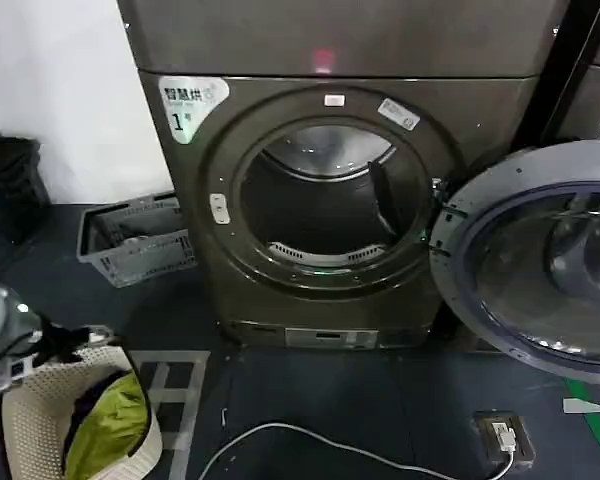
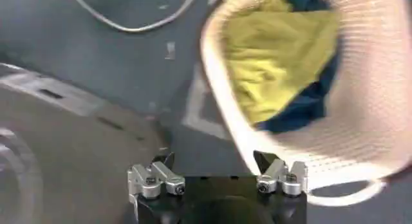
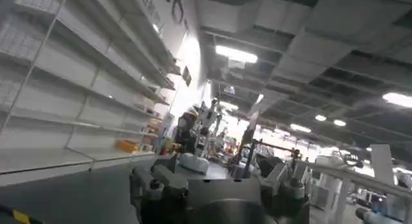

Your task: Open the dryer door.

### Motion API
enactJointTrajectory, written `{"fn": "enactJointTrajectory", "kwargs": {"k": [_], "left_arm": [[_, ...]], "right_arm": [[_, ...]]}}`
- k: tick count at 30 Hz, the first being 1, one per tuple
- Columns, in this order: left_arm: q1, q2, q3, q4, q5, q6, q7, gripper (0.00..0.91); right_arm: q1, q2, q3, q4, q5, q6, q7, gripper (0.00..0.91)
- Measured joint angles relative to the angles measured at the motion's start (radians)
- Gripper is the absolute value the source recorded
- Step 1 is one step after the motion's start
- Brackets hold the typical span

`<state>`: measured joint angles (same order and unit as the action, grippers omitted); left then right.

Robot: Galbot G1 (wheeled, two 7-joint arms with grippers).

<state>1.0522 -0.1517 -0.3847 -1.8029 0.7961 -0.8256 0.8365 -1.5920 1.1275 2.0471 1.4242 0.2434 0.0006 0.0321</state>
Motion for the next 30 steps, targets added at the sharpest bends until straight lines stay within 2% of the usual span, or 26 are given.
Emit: {"fn": "enactJointTrajectory", "kwargs": {"k": [8,11,14,30], "left_arm": [[-0.014,0.028,-0.004,0.096,0.062,0.001,0.004,0.907],[-0.008,0.031,0.0,0.129,0.068,0.001,0.003,0.907],[-0.006,0.032,0.001,0.153,0.074,0.001,0.003,0.907],[0.012,0.027,0.003,0.208,0.083,0.002,0.0,0.907]], "right_arm": [[0.001,0.005,-0.006,-0.005,-0.006,0.008,-0.01,0.907],[0.007,0.007,-0.007,-0.013,-0.042,0.019,-0.024,0.907],[0.011,0.009,-0.011,-0.014,-0.044,0.02,-0.023,0.907],[0.012,0.011,-0.011,-0.028,-0.042,0.031,-0.02,0.907]]}}
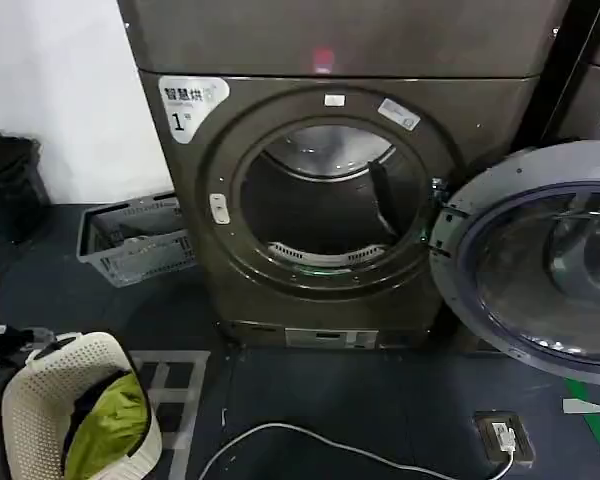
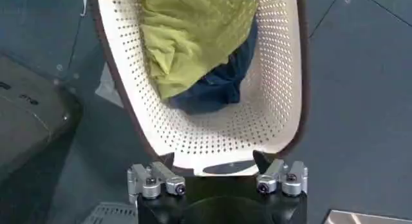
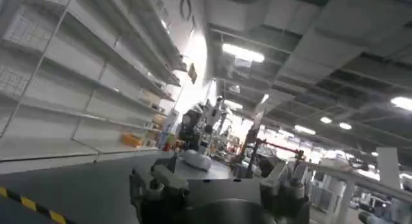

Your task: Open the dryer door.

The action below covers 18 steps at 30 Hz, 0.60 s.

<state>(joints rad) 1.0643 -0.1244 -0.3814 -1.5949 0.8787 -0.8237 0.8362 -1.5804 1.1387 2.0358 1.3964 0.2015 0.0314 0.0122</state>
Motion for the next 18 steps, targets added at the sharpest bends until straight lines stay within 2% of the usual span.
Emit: {"fn": "enactJointTrajectory", "kwargs": {"k": [4,18], "left_arm": [[0.009,0.0,0.0,0.012,0.005,0.0,0.0,0.907],[0.015,-0.004,0.001,0.007,-0.018,0.0,0.001,0.907]], "right_arm": [[0.003,0.004,0.003,-0.002,-0.025,0.009,-0.007,0.907],[0.005,0.01,-0.003,-0.003,-0.028,0.021,-0.021,0.907]]}}
